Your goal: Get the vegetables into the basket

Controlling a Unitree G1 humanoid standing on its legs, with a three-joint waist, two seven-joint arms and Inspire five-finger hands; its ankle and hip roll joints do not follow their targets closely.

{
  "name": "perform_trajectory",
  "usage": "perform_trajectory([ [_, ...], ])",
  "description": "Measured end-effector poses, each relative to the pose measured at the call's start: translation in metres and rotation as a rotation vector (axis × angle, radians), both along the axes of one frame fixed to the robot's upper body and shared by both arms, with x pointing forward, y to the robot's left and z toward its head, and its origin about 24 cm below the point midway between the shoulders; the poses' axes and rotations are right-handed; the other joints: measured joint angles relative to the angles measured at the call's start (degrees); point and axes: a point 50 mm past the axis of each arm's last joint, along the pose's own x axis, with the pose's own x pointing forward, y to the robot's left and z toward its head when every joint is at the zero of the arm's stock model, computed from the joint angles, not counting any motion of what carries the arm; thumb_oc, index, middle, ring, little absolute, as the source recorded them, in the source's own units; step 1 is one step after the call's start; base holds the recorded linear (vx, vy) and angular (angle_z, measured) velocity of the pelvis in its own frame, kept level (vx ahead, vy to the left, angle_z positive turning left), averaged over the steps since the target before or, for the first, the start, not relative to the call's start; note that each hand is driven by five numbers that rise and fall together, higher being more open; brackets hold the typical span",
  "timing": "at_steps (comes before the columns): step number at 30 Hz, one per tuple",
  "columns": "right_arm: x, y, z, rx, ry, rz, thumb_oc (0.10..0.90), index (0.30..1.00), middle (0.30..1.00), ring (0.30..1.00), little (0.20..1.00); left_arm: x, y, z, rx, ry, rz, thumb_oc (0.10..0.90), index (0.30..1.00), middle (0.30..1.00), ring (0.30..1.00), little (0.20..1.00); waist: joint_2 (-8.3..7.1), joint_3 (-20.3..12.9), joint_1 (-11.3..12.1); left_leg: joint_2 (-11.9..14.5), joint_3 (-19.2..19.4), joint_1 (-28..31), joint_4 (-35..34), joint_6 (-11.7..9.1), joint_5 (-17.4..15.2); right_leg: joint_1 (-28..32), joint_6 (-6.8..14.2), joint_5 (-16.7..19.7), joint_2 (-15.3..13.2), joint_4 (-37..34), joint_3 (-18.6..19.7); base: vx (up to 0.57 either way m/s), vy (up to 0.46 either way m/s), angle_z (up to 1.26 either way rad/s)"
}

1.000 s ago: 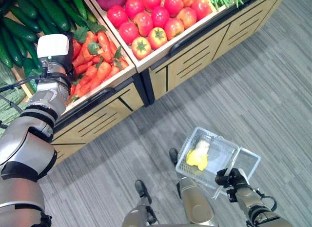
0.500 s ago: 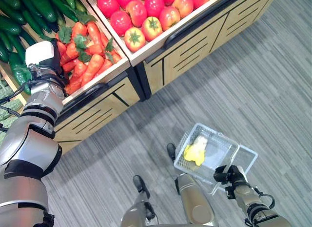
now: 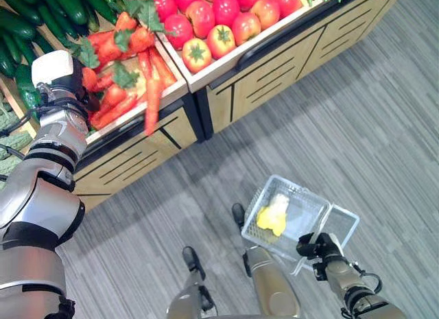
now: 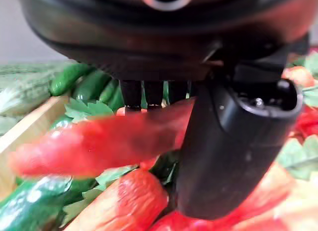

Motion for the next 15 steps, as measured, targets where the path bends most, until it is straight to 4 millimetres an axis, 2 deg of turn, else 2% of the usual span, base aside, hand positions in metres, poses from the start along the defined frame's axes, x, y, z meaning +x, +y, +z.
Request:
perform_trajectory([
  [8,0.000,0.004,-0.001,0.006,0.004,0.016,0.400,0.300,0.300,0.300,0.300,0.001,-0.002,0.001,0.024,0.006,-0.004,0.400,0.300,0.300,0.300,0.300,-0.66,-0.5,0.0,-0.1,0.1,0.1,0.0,0.0,0.0,-0.1,0.0,0.0,0.1,0.2,0.2,0.00,0.000,0.00],
  [12,-0.001,0.006,-0.003,0.009,0.012,0.019,0.400,0.300,0.300,0.300,0.300,0.005,-0.016,0.007,0.029,-0.020,-0.070,0.400,0.300,0.300,0.300,0.300,-1.29,-0.9,1.0,0.0,0.2,0.8,0.0,0.0,0.0,0.5,0.0,0.0,0.2,0.5,0.1,0.02,0.005,-0.01],
  [15,-0.003,0.004,-0.004,0.006,0.035,0.017,0.400,0.300,0.300,0.300,0.300,0.007,-0.025,0.011,0.055,-0.032,-0.120,0.400,0.300,0.300,0.300,0.300,-1.32,-0.9,1.9,0.2,-0.1,3.6,0.0,0.0,0.0,3.4,0.1,-0.1,0.1,0.4,-0.1,0.05,0.013,0.01],
])
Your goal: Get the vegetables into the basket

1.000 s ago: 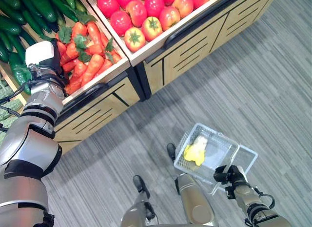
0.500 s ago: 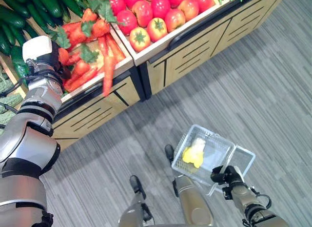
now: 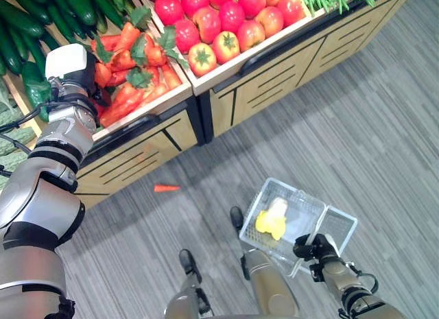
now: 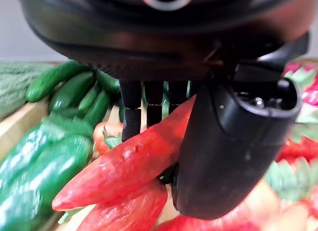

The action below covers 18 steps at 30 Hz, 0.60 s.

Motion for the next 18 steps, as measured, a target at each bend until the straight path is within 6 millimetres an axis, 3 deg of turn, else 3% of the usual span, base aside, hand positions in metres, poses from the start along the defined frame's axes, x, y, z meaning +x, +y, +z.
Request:
perform_trajectory([
  [4,-0.017,-0.005,-0.008,-0.006,0.073,-0.011,0.400,0.300,0.300,0.300,0.300,0.000,-0.011,0.005,0.166,0.018,-0.064,0.400,0.300,0.300,0.300,0.300,0.09,-0.3,1.4,0.0,-1.6,4.6,0.0,-0.2,-0.2,5.6,0.4,-1.5,-0.3,-0.5,-1.4,0.05,0.025,0.18],
  [7,-0.029,-0.007,-0.013,-0.003,0.112,-0.026,0.400,0.300,0.300,0.300,0.300,0.000,-0.013,0.007,0.205,0.018,-0.076,0.400,0.300,0.300,0.300,0.300,-0.01,-1.0,2.4,-0.1,-2.6,5.8,-0.2,-0.3,-0.4,7.3,-0.2,-2.0,-0.6,-0.7,-2.2,0.01,0.025,0.14],
  [10,-0.038,-0.009,-0.016,0.006,0.148,-0.032,0.400,0.300,0.300,0.300,0.300,-0.002,-0.010,0.008,0.236,0.031,-0.068,0.400,0.300,0.300,0.300,0.300,-0.07,-2.3,3.2,-0.4,-3.4,6.9,0.0,-0.2,-0.3,9.0,0.5,-1.4,-1.1,-0.9,-2.9,0.03,0.048,0.15],
  [15,-0.053,-0.011,-0.022,0.009,0.215,-0.035,0.400,0.300,0.300,0.300,0.300,-0.005,-0.017,0.000,0.250,0.069,-0.135,0.400,0.300,0.300,0.300,0.300,-0.25,-4.3,4.9,-0.5,-4.0,10.3,0.0,0.3,-0.9,13.0,0.4,-1.6,-1.3,-1.4,-3.7,0.01,0.034,0.05],
  [18,-0.066,-0.014,-0.026,0.002,0.271,-0.046,0.400,0.300,0.300,0.300,0.300,-0.010,-0.027,-0.016,0.238,0.086,-0.211,0.400,0.300,0.300,0.300,0.300,-0.30,-4.7,5.4,-0.2,-4.7,13.1,-0.1,0.3,-1.4,16.1,0.7,-2.5,-1.2,-1.4,-4.4,-0.01,0.023,0.11],
])
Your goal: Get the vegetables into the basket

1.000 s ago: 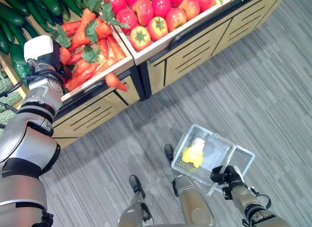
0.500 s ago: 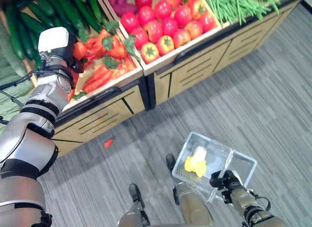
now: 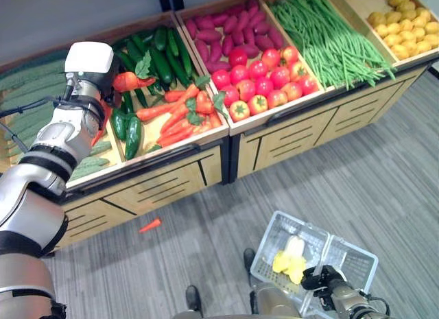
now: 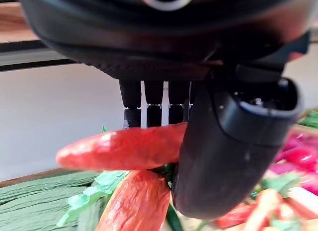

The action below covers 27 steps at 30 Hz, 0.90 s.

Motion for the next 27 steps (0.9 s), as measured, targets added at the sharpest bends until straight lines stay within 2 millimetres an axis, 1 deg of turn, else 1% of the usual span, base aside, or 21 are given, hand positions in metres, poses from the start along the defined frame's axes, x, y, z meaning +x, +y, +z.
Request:
perform_trajectory([
  [1,-0.004,0.001,-0.001,0.002,0.012,0.005,0.400,0.300,0.300,0.300,0.300,-0.002,-0.003,-0.007,-0.011,0.010,-0.021,0.400,0.300,0.300,0.300,0.300,-0.21,-1.0,0.5,-0.1,-0.4,0.1,0.0,0.1,-0.1,0.3,0.5,-0.7,-0.2,0.0,-0.4,-0.05,0.027,0.17],
  [3,-0.008,0.002,-0.003,0.005,0.030,0.008,0.400,0.300,0.300,0.300,0.300,-0.008,-0.004,-0.016,-0.053,0.008,-0.038,0.400,0.300,0.300,0.300,0.300,-0.46,-1.4,0.6,-0.2,-0.7,0.8,0.0,0.1,-0.1,1.2,0.6,-0.8,-0.4,0.0,-0.5,-0.03,0.023,0.12],
  [5,-0.012,0.003,-0.005,0.009,0.052,0.017,0.400,0.300,0.300,0.300,0.300,-0.019,0.003,-0.041,-0.097,0.068,-0.014,0.400,0.300,0.300,0.300,0.300,-1.05,-2.2,1.2,-0.5,-1.5,2.0,-0.1,0.6,-0.4,2.6,0.8,-1.1,-0.9,0.0,-1.0,-0.04,0.025,0.18],
  [7,-0.015,0.004,-0.006,0.013,0.067,0.008,0.400,0.300,0.300,0.300,0.300,-0.024,0.006,-0.047,-0.128,0.074,0.003,0.400,0.300,0.300,0.300,0.300,-1.35,-2.5,1.5,-0.7,-2.2,2.0,-0.1,0.7,-0.4,3.1,0.8,-1.2,-1.2,0.0,-1.5,-0.03,0.017,0.18],
  [8,-0.019,0.004,-0.007,0.017,0.080,-0.004,0.400,0.300,0.300,0.300,0.300,-0.027,0.006,-0.054,-0.150,0.087,0.007,0.400,0.300,0.300,0.300,0.300,-1.56,-2.8,2.0,-0.8,-2.5,2.6,0.0,0.7,-0.4,3.9,1.0,-1.2,-1.3,0.0,-1.8,-0.03,0.021,0.16],
  [10,-0.025,0.004,-0.009,0.016,0.105,0.003,0.400,0.300,0.300,0.300,0.300,-0.034,0.006,-0.063,-0.174,0.101,0.004,0.400,0.300,0.300,0.300,0.300,-1.64,-2.9,2.2,-0.9,-2.9,3.6,0.0,0.8,-0.5,5.1,1.1,-1.4,-1.5,0.0,-2.1,-0.02,0.018,0.12],
  [13,-0.024,0.008,-0.010,0.024,0.115,0.025,0.400,0.300,0.300,0.300,0.300,-0.044,0.008,-0.070,-0.214,0.106,0.001,0.400,0.300,0.300,0.300,0.300,-1.96,-3.5,2.2,-1.2,-3.1,4.5,0.0,1.1,-0.6,6.2,1.1,-1.4,-1.9,0.0,-2.3,-0.03,0.013,0.06],
  [15,-0.030,0.010,-0.012,0.023,0.137,0.042,0.400,0.300,0.300,0.300,0.300,-0.047,-0.002,-0.075,-0.236,0.111,-0.036,0.400,0.300,0.300,0.300,0.300,-2.44,-4.1,3.1,-1.3,-3.5,5.3,-0.1,1.3,-0.8,7.2,1.4,-1.7,-2.2,0.0,-2.7,-0.06,0.010,0.08],
  [16,-0.030,0.011,-0.012,0.025,0.137,0.046,0.400,0.300,0.300,0.300,0.300,-0.052,-0.003,-0.076,-0.259,0.101,-0.043,0.400,0.300,0.300,0.300,0.300,-2.62,-4.4,3.3,-1.5,-3.5,5.4,-0.2,1.3,-0.8,7.3,1.8,-2.0,-2.3,0.0,-2.7,-0.07,0.007,0.02],
  [17,-0.029,0.013,-0.013,0.027,0.135,0.054,0.400,0.300,0.300,0.300,0.300,-0.058,-0.005,-0.077,-0.271,0.088,-0.053,0.400,0.300,0.300,0.300,0.300,-2.78,-4.5,3.3,-1.6,-3.5,5.6,0.0,1.4,-0.8,7.5,1.6,-1.8,-2.3,0.0,-2.7,-0.04,0.031,0.04],
  [18,-0.035,0.013,-0.014,0.030,0.148,0.047,0.400,0.300,0.300,0.300,0.300,-0.067,-0.012,-0.081,-0.277,0.090,-0.089,0.400,0.300,0.300,0.300,0.300,-2.93,-4.6,3.7,-1.8,-3.8,6.1,0.0,1.5,-0.8,8.1,1.7,-1.9,-2.6,0.0,-2.8,-0.04,0.043,0.07],
  [19,-0.036,0.012,-0.014,0.033,0.146,0.026,0.400,0.300,0.300,0.300,0.300,-0.072,-0.012,-0.087,-0.263,0.113,-0.089,0.400,0.300,0.300,0.300,0.300,-2.90,-4.7,3.6,-1.9,-3.8,6.6,-0.3,2.0,-1.2,8.5,2.1,-2.2,-2.8,-0.1,-2.8,-0.05,0.048,0.06],
  [20,-0.040,0.012,-0.015,0.033,0.156,0.019,0.400,0.300,0.300,0.300,0.300,-0.074,-0.012,-0.089,-0.253,0.124,-0.085,0.400,0.300,0.300,0.300,0.300,-2.97,-4.9,3.7,-2.2,-3.8,6.6,-0.2,2.1,-1.2,8.6,2.2,-2.1,-3.0,-0.1,-2.7,-0.10,0.049,0.00],
  [22,-0.049,0.011,-0.016,0.035,0.168,-0.007,0.400,0.300,0.300,0.300,0.300,-0.088,-0.012,-0.095,-0.282,0.110,-0.084,0.400,0.300,0.300,0.300,0.300,-3.05,-5.3,3.7,-2.3,-3.8,6.6,-0.3,2.2,-1.3,8.6,2.3,-2.1,-3.3,-0.1,-2.7,-0.04,0.037,-0.02],
  [23,-0.050,0.010,-0.016,0.038,0.163,-0.020,0.400,0.300,0.300,0.300,0.300,-0.096,-0.011,-0.099,-0.306,0.105,-0.078,0.400,0.300,0.300,0.300,0.300,-3.02,-5.6,3.6,-2.3,-3.6,6.7,-0.3,2.2,-1.3,8.6,2.4,-2.1,-3.4,-0.1,-2.5,-0.04,0.015,-0.04],
  [24,-0.055,0.009,-0.016,0.040,0.170,-0.036,0.400,0.300,0.300,0.300,0.300,-0.099,-0.010,-0.105,-0.306,0.125,-0.073,0.400,0.300,0.300,0.300,0.300,-3.15,-5.8,3.7,-2.5,-3.5,6.7,-0.2,2.2,-1.3,8.6,2.5,-2.1,-3.4,-0.1,-2.3,-0.04,0.027,-0.05],
  [27,-0.055,0.009,-0.016,0.041,0.165,-0.048,0.400,0.300,0.300,0.300,0.300,-0.110,-0.002,-0.118,-0.339,0.150,-0.030,0.400,0.300,0.300,0.300,0.300,-3.21,-5.8,3.7,-2.9,-3.2,6.9,-0.3,2.4,-1.4,8.6,2.7,-2.0,-3.7,-0.2,-1.9,-0.01,0.041,-0.05],
])
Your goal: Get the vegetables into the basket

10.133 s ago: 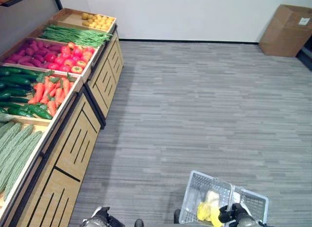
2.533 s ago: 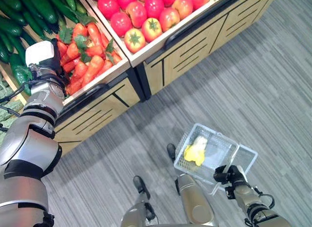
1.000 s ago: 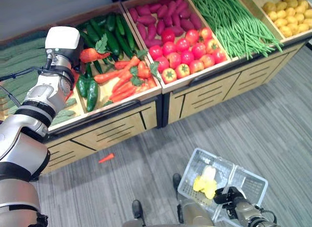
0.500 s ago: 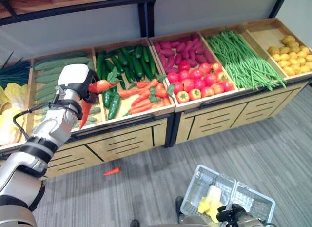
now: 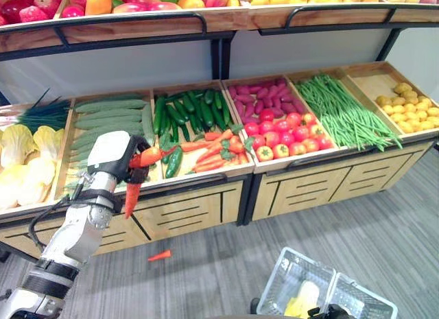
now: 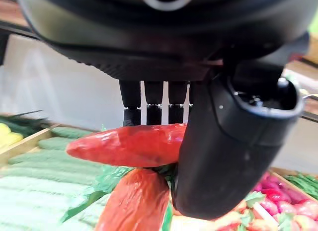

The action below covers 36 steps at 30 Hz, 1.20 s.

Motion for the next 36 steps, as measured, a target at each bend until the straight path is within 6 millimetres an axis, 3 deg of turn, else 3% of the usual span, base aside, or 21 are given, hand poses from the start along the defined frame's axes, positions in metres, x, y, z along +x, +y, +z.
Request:
perform_trajectory([
  [4,0.000,0.000,0.000,-0.002,-0.001,0.001,0.400,0.300,0.300,0.300,0.300,-0.011,0.001,0.000,-0.024,-0.013,0.006,0.400,0.300,0.300,0.300,0.300,-0.31,0.1,0.1,-0.4,0.3,0.1,0.0,0.3,-0.1,0.0,0.4,0.1,-0.4,-0.2,0.4,-0.01,0.041,-0.03],
  [11,0.003,0.001,0.001,0.000,-0.018,0.005,0.400,0.300,0.300,0.300,0.300,-0.011,-0.001,0.007,-0.025,-0.045,-0.011,0.400,0.300,0.300,0.300,0.300,-1.51,0.6,-0.4,-1.9,1.1,-0.1,0.2,1.2,-0.5,-0.8,0.8,0.7,-0.9,0.1,1.5,-0.01,0.072,-0.07],
  [15,0.011,0.003,0.002,0.005,-0.056,0.013,0.400,0.300,0.300,0.300,0.300,-0.001,-0.004,0.025,-0.001,-0.103,-0.033,0.400,0.300,0.300,0.300,0.300,-3.30,1.6,-2.4,-4.5,5.8,0.0,0.3,2.7,-1.4,-3.6,2.5,2.3,-2.2,0.5,6.4,-0.06,0.054,-0.55],
  [18,0.040,0.012,0.006,0.019,-0.137,0.036,0.400,0.300,0.300,0.300,0.300,0.007,0.001,0.045,0.056,-0.148,-0.028,0.400,0.300,0.300,0.300,0.300,-4.63,3.8,-3.5,-5.0,12.2,-0.7,0.5,3.7,-1.2,-7.9,6.7,7.5,-2.1,0.7,8.7,-0.08,-0.022,-1.08],
  [19,0.045,0.016,0.007,0.025,-0.151,0.035,0.400,0.300,0.300,0.300,0.300,0.012,-0.002,0.048,0.049,-0.162,-0.042,0.400,0.300,0.300,0.300,0.300,-3.40,4.7,-4.0,-3.8,14.6,-1.4,0.4,4.2,-1.0,-9.4,6.5,3.8,-2.0,4.4,3.3,-0.07,-0.058,-1.24],
  [20,0.044,0.009,0.008,0.007,-0.154,-0.004,0.400,0.300,0.300,0.300,0.300,0.011,-0.005,0.048,0.050,-0.167,-0.067,0.400,0.300,0.300,0.300,0.300,-1.19,6.1,-2.5,-1.8,16.5,-1.3,0.6,4.1,-0.9,-8.3,6.4,-1.4,-3.0,9.1,-3.4,-0.01,-0.128,-0.80],
  [21,0.040,-0.004,0.011,-0.027,-0.133,0.003,0.400,0.300,0.300,0.300,0.300,0.012,-0.002,0.046,0.050,-0.155,-0.049,0.400,0.300,0.300,0.300,0.300,0.16,7.0,-2.0,-1.0,15.8,-0.9,0.6,3.4,-0.4,-2.4,3.9,-1.2,-4.0,2.6,-7.9,0.15,-0.199,-0.39],
  [22,0.038,-0.010,0.013,-0.042,-0.127,0.004,0.400,0.300,0.300,0.300,0.300,0.012,-0.001,0.045,0.046,-0.150,-0.045,0.400,0.300,0.300,0.300,0.300,0.74,7.3,-2.0,-0.6,15.1,-0.6,0.5,3.1,-0.2,-1.0,2.3,0.0,-3.4,0.9,-8.2,0.21,-0.183,0.13],
  [23,0.036,-0.017,0.015,-0.056,-0.119,0.002,0.400,0.300,0.300,0.300,0.300,0.012,-0.002,0.041,0.032,-0.145,-0.042,0.400,0.300,0.300,0.300,0.300,2.30,8.2,-1.8,0.0,14.5,-0.1,0.5,2.8,0.0,0.0,1.8,0.3,-2.6,0.0,-8.3,0.24,-0.184,0.07],
  [25,0.032,-0.025,0.016,-0.072,-0.105,-0.013,0.400,0.300,0.300,0.300,0.300,0.008,-0.005,0.027,-0.027,-0.121,-0.026,0.400,0.300,0.300,0.300,0.300,4.57,7.7,-1.2,1.8,11.9,1.3,0.6,2.1,0.4,1.5,0.6,-1.3,-0.6,0.0,-7.6,0.13,-0.144,-0.10],
  [27,0.030,-0.025,0.016,-0.074,-0.104,0.003,0.400,0.300,0.300,0.300,0.300,0.008,-0.010,0.026,-0.050,-0.128,-0.039,0.400,0.300,0.300,0.300,0.300,5.21,7.3,-1.6,3.3,9.3,1.5,0.8,1.3,0.6,2.1,-0.1,-2.3,0.9,0.0,-8.1,0.08,-0.105,0.00],
  [30,0.031,-0.025,0.017,-0.081,-0.111,0.008,0.400,0.300,0.300,0.300,0.300,0.008,-0.017,0.030,-0.064,-0.143,-0.075,0.400,0.300,0.300,0.300,0.300,5.70,7.0,-2.4,5.1,8.4,0.6,1.0,0.3,1.2,1.8,-0.7,-2.5,2.6,0.1,-8.6,0.06,-0.103,0.05],
  [36,0.028,-0.026,0.016,-0.082,-0.109,-0.003,0.400,0.300,0.300,0.300,0.300,0.009,-0.026,0.021,-0.160,-0.126,-0.095,0.400,0.300,0.300,0.300,0.300,6.42,6.5,-3.9,6.1,5.6,-1.8,2.8,-0.9,2.0,0.9,-1.7,-2.9,3.3,0.1,-9.5,0.04,-0.104,0.10],
])
